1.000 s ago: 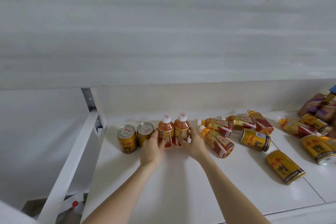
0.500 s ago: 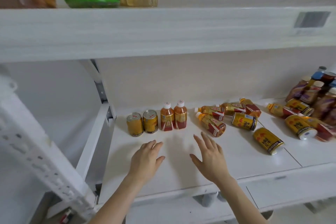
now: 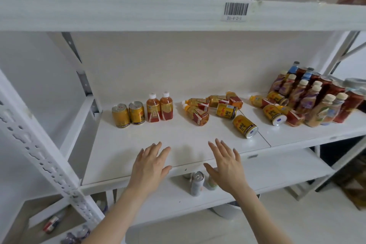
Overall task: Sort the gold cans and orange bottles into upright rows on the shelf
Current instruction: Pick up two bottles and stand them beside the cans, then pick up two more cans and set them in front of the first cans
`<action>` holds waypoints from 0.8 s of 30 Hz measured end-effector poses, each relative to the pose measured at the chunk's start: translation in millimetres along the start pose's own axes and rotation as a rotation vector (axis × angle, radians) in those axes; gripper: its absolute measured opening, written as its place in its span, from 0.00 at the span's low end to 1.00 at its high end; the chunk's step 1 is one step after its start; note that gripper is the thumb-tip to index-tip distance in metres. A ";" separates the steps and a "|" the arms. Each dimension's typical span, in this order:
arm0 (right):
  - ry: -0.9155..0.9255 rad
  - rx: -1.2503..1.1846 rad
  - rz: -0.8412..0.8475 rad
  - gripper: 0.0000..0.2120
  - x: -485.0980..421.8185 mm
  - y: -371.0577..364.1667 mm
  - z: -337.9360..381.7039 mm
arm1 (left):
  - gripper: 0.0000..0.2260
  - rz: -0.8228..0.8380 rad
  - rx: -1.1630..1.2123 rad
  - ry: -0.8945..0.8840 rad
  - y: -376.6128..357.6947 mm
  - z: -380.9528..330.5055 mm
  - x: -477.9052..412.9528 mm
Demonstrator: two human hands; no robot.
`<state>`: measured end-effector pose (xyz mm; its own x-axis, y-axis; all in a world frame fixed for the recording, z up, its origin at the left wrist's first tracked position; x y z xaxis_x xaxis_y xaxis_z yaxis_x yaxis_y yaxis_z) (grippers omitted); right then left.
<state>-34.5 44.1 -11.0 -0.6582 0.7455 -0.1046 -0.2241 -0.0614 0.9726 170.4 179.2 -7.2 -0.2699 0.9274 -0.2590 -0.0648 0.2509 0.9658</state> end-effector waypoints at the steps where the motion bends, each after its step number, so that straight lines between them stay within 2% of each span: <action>1: -0.004 0.003 -0.002 0.31 1.8 3.0 -8.2 | 0.26 -0.005 0.005 -0.001 0.6 -7.4 -1.0; 9: 0.014 -0.023 -0.017 0.31 -3.6 18.5 -70.8 | 0.24 -0.063 0.096 0.042 -5.5 -75.6 -21.5; 18: 0.040 -0.044 -0.005 0.30 -4.6 29.7 -135.9 | 0.21 -0.053 0.260 0.087 -19.1 -161.7 -56.1; 22: -0.015 -0.071 -0.042 0.30 -11.5 35.4 -158.2 | 0.19 -0.032 0.328 0.046 -23.1 -183.8 -77.3; 24: -0.049 -0.114 -0.066 0.29 -18.2 36.3 -168.8 | 0.18 -0.001 0.410 0.082 -24.7 -191.6 -89.3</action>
<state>-152.0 -83.6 -8.8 -0.6042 0.7816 -0.1550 -0.3477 -0.0836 0.9339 12.0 37.0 -6.5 -0.3467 0.9060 -0.2429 0.3180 0.3571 0.8782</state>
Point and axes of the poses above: each hand's wrist, its own x-axis away from the middle knuckle, its own y-axis out of the back of the hand, z = x × y, the point moved 1 cm from there along -x, towards the middle knuckle, and after that the axes turned 4 degrees about z, right-handed, at the moved point
